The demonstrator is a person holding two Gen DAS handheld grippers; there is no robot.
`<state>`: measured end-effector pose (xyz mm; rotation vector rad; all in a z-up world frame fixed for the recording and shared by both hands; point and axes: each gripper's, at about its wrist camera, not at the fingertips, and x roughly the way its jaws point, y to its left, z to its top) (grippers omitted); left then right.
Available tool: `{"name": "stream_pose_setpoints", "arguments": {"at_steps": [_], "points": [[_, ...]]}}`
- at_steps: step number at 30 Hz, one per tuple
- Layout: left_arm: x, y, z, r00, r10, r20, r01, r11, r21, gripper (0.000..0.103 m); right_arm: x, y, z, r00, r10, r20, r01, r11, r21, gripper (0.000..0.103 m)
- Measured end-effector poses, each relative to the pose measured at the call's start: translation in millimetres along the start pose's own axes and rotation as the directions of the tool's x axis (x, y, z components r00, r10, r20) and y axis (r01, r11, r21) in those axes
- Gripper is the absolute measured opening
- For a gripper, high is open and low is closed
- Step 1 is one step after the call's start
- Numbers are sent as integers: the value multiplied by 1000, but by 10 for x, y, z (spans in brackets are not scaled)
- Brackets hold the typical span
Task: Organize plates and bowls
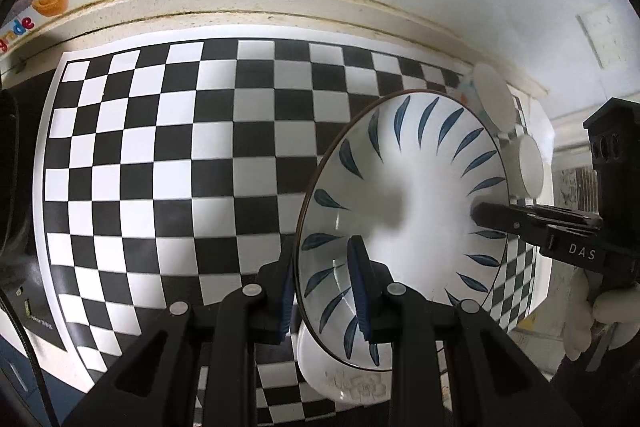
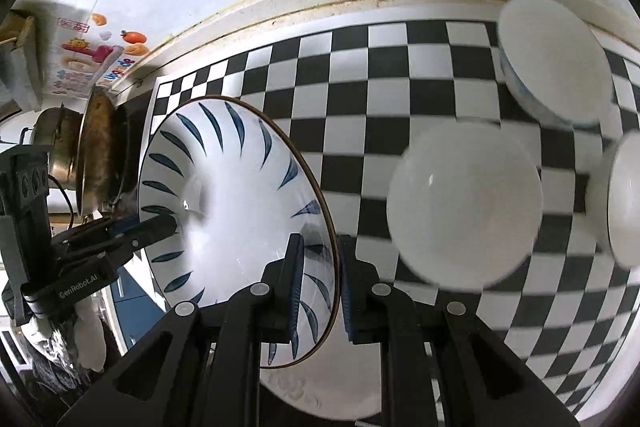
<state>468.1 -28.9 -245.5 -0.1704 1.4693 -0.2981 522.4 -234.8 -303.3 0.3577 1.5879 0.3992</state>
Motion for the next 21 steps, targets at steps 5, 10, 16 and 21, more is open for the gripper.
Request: {"name": "stream_pose_setpoints", "arguments": {"at_steps": [5,10,16,21], "points": [[-33,-152,-211,1000,-3,-11,3,1000,30,22,-124,-44,-298,1000,15,10,-15,1000,16,19],[32,-207,-443,999,-11,-45,13,999,42,22,-129,-120,-639,1000,21,4,-21,999,38,19],[322,-229,-661,993,8,-122,-1,998,55,22,101,-254,-971,999,31,-38,-28,997,76,19],[556,-241,-782,985,25,-172,-14,998,63,22,308,-399,-1189,998,21,-66,-14,994,107,19]]}}
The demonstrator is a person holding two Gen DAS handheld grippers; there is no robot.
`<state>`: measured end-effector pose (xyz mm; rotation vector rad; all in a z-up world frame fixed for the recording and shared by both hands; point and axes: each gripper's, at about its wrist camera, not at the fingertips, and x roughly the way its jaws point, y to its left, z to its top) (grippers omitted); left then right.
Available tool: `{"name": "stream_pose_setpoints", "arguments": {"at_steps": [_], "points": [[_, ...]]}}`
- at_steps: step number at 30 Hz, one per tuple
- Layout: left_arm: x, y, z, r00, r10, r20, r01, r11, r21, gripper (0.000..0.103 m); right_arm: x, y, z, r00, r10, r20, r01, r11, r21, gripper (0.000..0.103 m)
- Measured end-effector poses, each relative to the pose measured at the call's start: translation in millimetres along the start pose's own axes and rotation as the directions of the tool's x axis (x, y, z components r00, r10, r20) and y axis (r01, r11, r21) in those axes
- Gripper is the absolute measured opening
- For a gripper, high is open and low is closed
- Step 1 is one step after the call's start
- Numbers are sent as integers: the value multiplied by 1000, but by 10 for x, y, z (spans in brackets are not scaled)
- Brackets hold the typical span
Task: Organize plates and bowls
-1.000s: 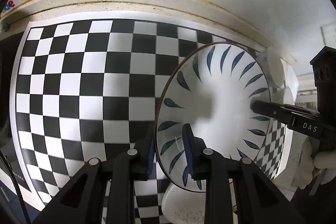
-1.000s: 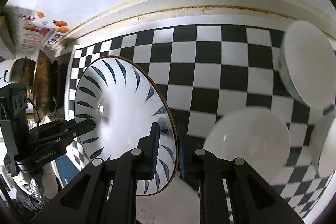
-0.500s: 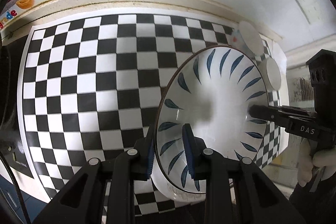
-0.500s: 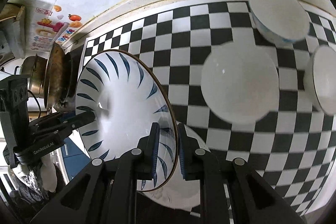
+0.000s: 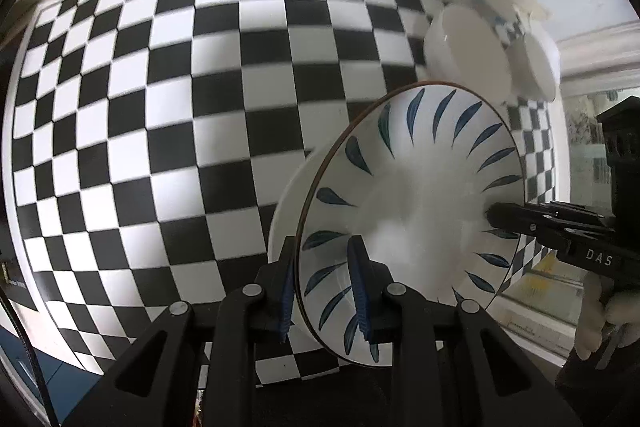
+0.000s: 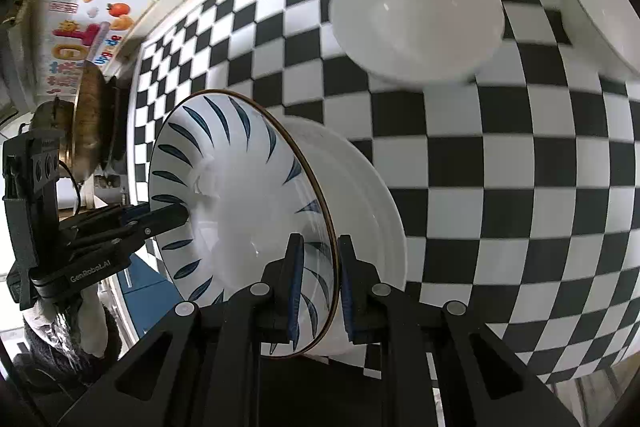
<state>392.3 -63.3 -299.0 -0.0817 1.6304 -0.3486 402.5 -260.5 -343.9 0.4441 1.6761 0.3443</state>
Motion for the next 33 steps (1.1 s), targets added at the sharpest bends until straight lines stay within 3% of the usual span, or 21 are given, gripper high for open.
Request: {"name": "stream_pose_setpoints", "arguments": {"at_steps": [12,19,33], "points": [[379,-18,-78,997,29,-77,-30,999,-14,22,374,-145,-144,997,-40,-65,41,999,12,19],[448,-90,-99,996,53,-77,-55,998,-30,23,468,-130,-107,995,-57,-76,58,998,4,19],[425,84,-196,998,41,-52,-50,981,-187,23,462,-18,57,989,-113,-97,108,993,-53,24]]}}
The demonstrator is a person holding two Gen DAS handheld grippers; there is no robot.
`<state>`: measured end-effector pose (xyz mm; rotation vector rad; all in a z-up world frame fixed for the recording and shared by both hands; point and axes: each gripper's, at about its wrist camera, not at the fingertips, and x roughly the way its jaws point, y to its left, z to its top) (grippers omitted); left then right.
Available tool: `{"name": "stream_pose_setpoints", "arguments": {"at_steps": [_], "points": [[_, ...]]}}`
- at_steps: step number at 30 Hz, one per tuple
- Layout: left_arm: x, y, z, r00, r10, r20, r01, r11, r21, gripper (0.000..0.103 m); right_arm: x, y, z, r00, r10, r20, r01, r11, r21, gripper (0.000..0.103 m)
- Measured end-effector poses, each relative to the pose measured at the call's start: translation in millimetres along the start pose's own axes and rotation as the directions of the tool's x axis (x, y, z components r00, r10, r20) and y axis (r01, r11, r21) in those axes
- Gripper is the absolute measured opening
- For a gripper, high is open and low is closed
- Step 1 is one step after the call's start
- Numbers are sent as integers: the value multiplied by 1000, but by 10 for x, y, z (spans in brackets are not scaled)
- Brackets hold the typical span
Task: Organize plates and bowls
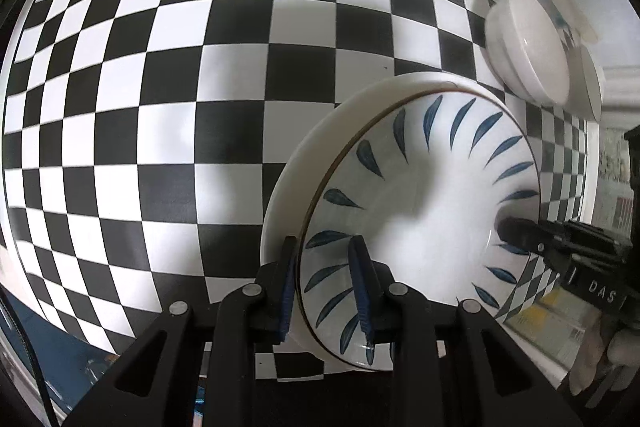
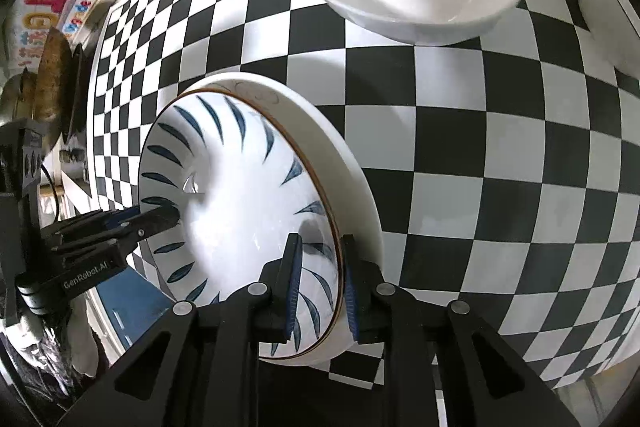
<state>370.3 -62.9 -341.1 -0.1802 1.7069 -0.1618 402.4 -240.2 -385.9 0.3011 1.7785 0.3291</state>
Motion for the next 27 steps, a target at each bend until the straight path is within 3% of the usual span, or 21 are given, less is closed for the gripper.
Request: {"name": "stream_pose_setpoints", "arguments": {"at_steps": [9,15,20,27], "points": [[-51,87,-129,1000,15,15,-15,999,-38,23,-25,69,5,999,-48,-5,48,998,-35,28],[-286,61,-261,996,40,86,-37,999,-30,23,-188,183,-71,995,-94,42,97,993,-66,29],[-626,-41,-513,980,73,187,-75,997,4,23,-397,349,-322,984,-129,124,138,988,-65,29],[-1092,-133,-1036,944,99,315,-119,992,45,23,-765,637,-866,955,-150,257,167,985,-45,29]]}}
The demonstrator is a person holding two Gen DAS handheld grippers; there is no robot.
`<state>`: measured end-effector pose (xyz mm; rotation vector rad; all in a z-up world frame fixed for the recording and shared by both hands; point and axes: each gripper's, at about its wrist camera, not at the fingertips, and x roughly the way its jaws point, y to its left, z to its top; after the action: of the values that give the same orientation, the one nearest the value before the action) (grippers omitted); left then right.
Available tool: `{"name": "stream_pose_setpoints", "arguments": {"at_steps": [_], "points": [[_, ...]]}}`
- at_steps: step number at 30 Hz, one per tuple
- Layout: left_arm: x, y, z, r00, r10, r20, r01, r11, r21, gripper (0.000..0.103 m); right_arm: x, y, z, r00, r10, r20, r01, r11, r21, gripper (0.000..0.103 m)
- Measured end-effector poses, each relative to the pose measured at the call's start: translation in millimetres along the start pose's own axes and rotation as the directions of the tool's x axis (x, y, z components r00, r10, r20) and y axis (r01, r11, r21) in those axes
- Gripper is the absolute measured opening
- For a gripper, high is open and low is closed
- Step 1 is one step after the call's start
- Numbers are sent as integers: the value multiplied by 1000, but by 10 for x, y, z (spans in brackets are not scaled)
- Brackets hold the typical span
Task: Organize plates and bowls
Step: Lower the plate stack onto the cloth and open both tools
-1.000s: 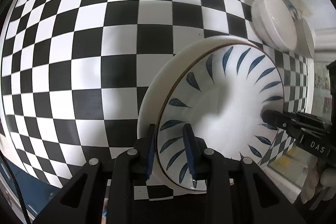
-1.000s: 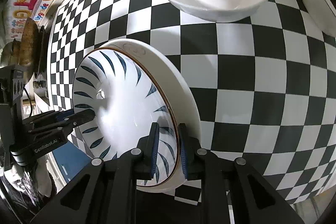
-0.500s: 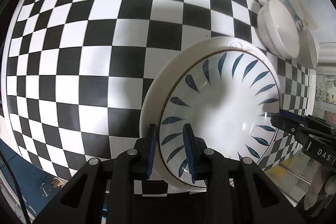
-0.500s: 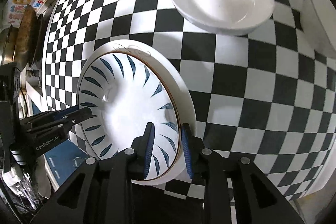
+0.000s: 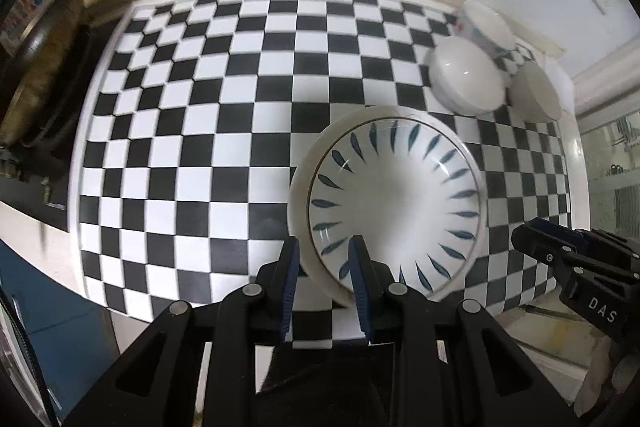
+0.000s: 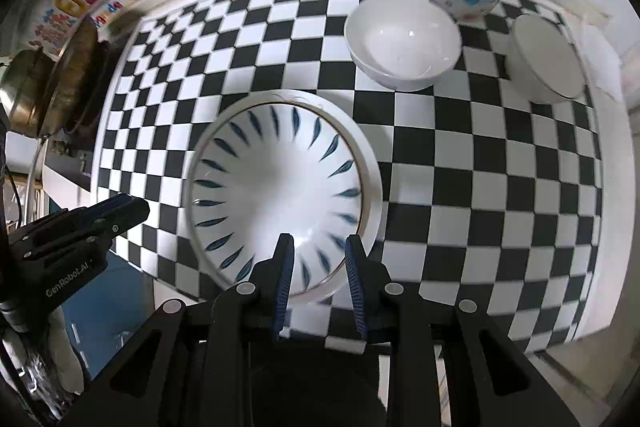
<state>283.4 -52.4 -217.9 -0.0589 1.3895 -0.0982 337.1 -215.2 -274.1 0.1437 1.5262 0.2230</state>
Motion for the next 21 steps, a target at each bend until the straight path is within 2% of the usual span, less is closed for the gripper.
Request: {"name": "stream_pose_setpoints", "arguments": {"at_steps": [7,8,12,13,15,21], "points": [[-492,-92,-354,994,14,112,-18,999,40,23,-595,317,-568,992,-19,125,20,1000,-10,29],[-560,-104,-407,988,4,153,-11,999,45,23,-684,367,-653,990,-22,142,24,1000,-15,29],[-829,-90,-628,981,-11,192,2,999,46,23,-960,524,-950,981,-25,191,31,999,-30,31],[-904,-88,-686,978,-7,209,-2,999,44,23,-1014,556,-1011,979,-26,200,33,999,-32,34],[-1031,-69,-794,971,2,238,-11,999,35,23,-1151,618,-1159,972,-27,235,37,999,-36,54],[-1358,-70,-1060,945,53,322,-62,998,17,38,-1520,632,-1501,945,-25,326,30,999,-11,77]]}}
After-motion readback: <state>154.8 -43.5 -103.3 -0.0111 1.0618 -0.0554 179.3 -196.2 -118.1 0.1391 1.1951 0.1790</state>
